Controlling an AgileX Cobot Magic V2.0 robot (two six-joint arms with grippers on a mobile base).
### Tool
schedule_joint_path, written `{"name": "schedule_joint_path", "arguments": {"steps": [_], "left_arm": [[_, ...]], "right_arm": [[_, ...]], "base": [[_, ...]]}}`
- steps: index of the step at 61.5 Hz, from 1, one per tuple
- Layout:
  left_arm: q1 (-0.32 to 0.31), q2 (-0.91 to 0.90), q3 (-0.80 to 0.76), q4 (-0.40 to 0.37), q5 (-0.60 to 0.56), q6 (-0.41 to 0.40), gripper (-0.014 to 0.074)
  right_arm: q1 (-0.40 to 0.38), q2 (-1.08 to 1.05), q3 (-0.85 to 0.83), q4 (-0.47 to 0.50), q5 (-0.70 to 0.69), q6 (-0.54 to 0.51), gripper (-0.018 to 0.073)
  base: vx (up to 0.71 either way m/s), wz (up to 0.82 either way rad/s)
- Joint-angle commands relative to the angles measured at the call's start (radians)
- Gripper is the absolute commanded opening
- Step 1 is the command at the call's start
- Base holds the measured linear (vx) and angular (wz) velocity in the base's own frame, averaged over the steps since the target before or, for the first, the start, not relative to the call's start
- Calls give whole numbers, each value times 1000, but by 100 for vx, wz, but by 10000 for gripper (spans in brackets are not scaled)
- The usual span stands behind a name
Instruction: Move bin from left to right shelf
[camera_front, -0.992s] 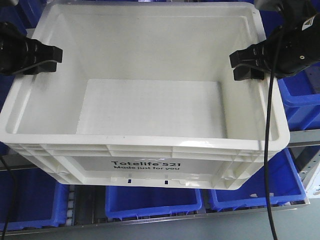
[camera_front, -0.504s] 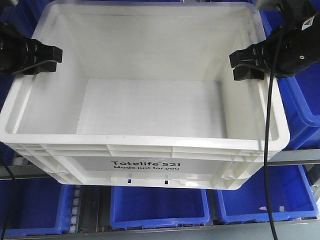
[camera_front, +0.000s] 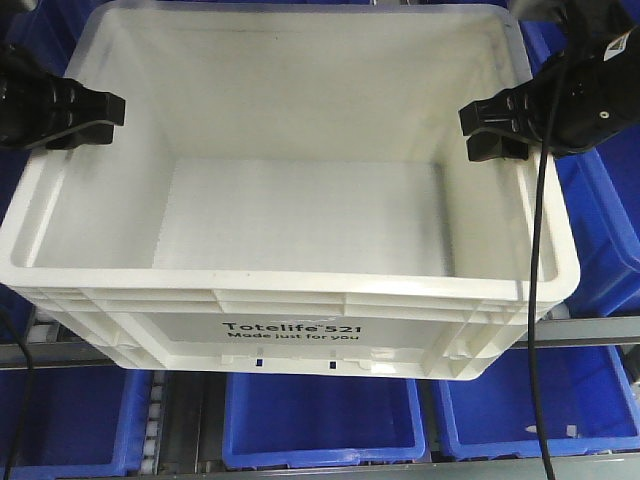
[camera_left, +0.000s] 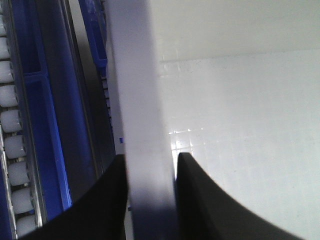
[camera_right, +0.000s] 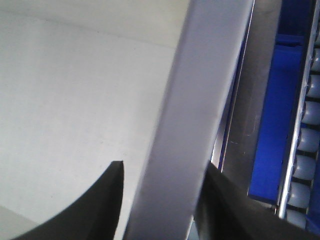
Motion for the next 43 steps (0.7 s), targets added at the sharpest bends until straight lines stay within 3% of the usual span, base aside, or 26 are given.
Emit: {"name": "schedule_joint_path", "arguments": {"steps": [1,43], "left_arm": [[-6,-52,-42,-42,-89,32,-5],[-6,-52,-42,-42,-89,32,-5]], "right_arm": [[-5,-39,-40,-1,-87,-23,-4],[-5,-39,-40,-1,-84,-23,-4]], "base": [[4,3],[4,5]]}}
